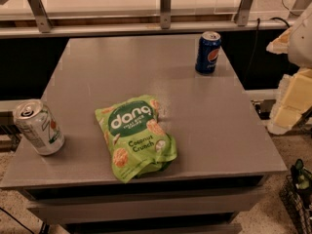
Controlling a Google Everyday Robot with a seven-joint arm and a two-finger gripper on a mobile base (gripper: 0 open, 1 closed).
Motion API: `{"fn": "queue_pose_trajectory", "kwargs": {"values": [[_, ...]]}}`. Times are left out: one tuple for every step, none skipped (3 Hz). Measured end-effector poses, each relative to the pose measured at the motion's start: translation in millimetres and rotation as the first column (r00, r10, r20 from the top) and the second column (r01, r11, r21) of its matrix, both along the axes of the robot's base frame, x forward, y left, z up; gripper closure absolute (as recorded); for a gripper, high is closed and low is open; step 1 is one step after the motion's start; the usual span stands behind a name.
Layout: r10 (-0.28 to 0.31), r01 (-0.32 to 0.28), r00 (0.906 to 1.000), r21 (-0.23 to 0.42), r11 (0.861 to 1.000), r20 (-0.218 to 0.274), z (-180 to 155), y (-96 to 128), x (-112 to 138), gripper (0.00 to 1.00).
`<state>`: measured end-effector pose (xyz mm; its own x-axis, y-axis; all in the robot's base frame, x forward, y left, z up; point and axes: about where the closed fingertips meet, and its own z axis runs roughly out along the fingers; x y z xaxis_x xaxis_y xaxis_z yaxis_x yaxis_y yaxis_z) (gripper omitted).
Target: Move pepsi can near green rice chip bag
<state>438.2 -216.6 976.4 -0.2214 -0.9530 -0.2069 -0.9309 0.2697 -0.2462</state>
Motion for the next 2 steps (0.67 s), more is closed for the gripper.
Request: {"fn": "queue_pose_trajectory", "kwargs": {"values": [[0.000, 0.000, 1.0000, 0.000, 1.000, 0.000, 0, 0, 0, 0.00], [-0.031, 0.031, 0.9992, 0.031, 0.999, 0.024, 4, -7, 18, 0.00]]}}
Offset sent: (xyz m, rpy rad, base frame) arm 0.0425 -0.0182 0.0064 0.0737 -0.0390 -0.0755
